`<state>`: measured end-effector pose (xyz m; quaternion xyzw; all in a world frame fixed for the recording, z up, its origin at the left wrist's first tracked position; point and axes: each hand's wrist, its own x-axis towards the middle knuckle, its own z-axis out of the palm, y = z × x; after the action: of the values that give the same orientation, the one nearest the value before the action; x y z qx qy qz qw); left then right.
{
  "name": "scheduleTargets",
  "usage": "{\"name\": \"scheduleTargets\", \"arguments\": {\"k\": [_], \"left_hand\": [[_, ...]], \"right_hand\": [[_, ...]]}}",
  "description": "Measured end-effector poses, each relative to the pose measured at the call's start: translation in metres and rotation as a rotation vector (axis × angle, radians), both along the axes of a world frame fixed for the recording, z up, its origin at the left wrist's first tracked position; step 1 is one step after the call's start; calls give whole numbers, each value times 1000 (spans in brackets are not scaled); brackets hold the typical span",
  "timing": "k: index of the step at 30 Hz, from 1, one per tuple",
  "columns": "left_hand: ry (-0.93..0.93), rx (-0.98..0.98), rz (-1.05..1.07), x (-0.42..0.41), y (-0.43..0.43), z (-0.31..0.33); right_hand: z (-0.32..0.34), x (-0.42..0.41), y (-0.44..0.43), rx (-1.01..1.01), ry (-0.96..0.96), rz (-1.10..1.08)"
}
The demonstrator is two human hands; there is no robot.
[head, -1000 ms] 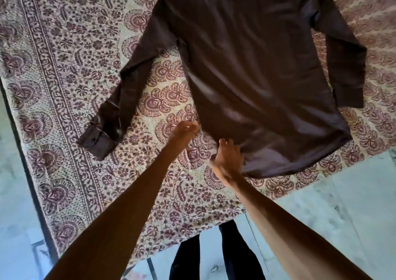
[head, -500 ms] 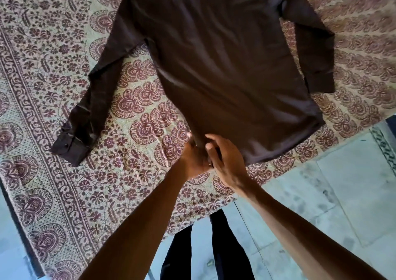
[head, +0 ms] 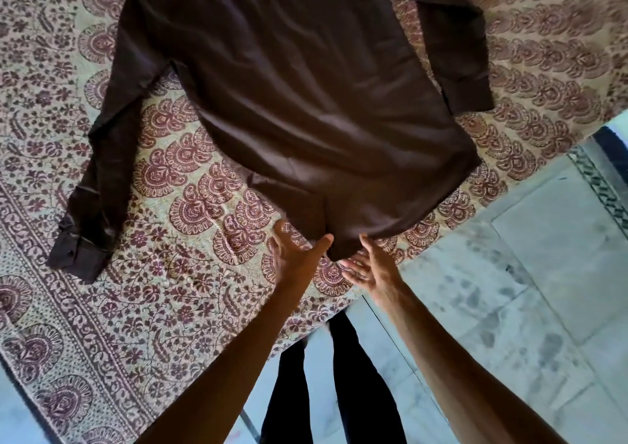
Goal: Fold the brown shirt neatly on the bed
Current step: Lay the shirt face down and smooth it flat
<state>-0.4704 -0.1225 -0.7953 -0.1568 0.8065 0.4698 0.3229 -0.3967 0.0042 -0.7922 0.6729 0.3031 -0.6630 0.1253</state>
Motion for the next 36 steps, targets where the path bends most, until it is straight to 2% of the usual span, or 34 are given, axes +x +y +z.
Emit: {"name": "scheduleTargets", "arguments": {"k": [2, 4, 6, 9, 11, 12, 16, 18, 21, 24, 31, 36], "left_hand": [[307, -252, -224, -6, 7, 0], [477, -426, -409, -15, 19, 5], [416, -469, -535, -21, 32, 10], [248, -454, -589, -24, 44, 6], [228, -407, -471, -26, 44, 6], [217, -365, -342, -28, 44, 10], [-57, -93, 249, -32, 29, 20], [-128, 43, 412, -29, 15, 19], [-90, 150, 455, -13, -2, 27], [-112, 160, 442, -5, -11, 28], [-135, 132, 495, -6, -15, 19], [-163, 136, 554, -5, -19, 11]], "right_hand": [[-2, -6, -4, 11, 23, -31], [-4, -14, -4, 6, 14, -117], [-6, -20, -3, -15, 29, -169], [-10, -22, -2, -30, 66, -231], [-10, -22, -1, -31, 96, -296], [-10, -21, -1, -43, 127, -331], [-13, -11, -4, -194, 339, -719], [-14, -6, -8, -268, 423, -816], [-7, -8, -10, -325, 533, -832], [5, -23, 0, -275, 580, -810], [4, -33, 32, -13, 359, -952], [1, -26, 39, 97, 339, -821]]}}
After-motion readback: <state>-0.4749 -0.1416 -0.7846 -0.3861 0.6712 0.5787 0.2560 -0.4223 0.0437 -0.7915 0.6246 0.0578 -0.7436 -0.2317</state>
